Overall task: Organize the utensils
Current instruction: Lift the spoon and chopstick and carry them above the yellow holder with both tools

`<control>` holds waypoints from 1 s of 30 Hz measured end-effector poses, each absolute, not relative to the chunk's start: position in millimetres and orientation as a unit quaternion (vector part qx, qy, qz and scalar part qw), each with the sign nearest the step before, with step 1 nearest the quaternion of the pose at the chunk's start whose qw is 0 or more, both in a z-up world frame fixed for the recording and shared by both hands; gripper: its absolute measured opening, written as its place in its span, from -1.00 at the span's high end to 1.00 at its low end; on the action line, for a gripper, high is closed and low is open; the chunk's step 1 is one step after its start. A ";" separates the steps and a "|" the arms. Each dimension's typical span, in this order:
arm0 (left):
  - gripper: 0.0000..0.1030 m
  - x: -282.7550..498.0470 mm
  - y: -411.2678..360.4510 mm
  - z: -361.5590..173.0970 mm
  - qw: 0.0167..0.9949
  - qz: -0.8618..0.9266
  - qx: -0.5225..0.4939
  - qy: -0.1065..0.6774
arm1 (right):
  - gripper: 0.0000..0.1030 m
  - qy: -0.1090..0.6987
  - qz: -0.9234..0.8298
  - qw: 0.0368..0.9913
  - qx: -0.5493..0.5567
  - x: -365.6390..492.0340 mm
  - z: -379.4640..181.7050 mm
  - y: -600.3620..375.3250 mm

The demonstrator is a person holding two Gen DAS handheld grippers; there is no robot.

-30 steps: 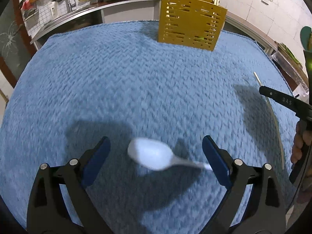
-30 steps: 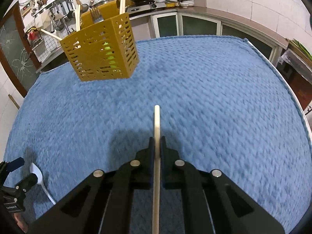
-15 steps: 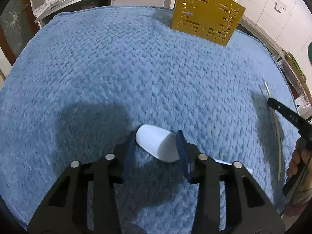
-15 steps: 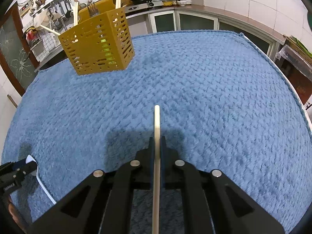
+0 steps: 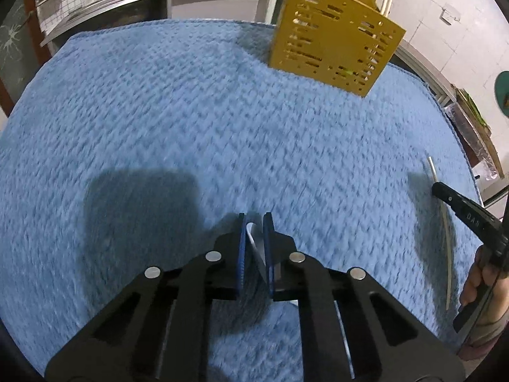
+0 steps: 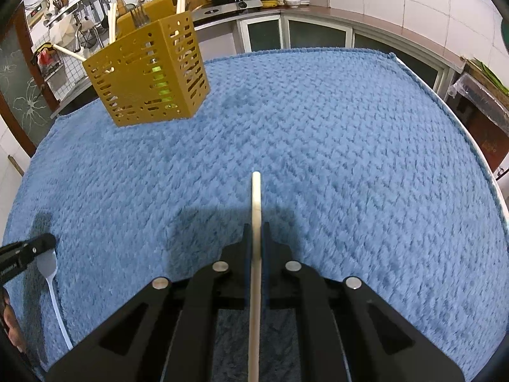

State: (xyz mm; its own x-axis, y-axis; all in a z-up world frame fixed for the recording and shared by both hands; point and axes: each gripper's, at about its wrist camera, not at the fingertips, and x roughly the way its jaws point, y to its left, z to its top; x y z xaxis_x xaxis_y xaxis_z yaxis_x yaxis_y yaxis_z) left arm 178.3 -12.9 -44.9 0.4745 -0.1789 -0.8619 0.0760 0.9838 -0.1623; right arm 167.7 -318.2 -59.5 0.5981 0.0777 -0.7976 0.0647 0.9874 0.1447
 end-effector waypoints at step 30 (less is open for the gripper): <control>0.92 255.7 -45.3 123.8 0.973 -0.083 -0.013 0.217 | 0.88 0.201 0.071 0.968 0.134 222.7 77.4 -292.6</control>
State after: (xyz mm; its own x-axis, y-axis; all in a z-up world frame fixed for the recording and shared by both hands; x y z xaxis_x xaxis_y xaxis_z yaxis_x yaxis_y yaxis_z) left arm 255.7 -45.3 123.8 0.8919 -0.1663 -0.4205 0.1552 0.9860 -0.0607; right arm 222.7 -292.6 77.4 0.9087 0.1925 -0.3705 -0.0842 0.9536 0.2889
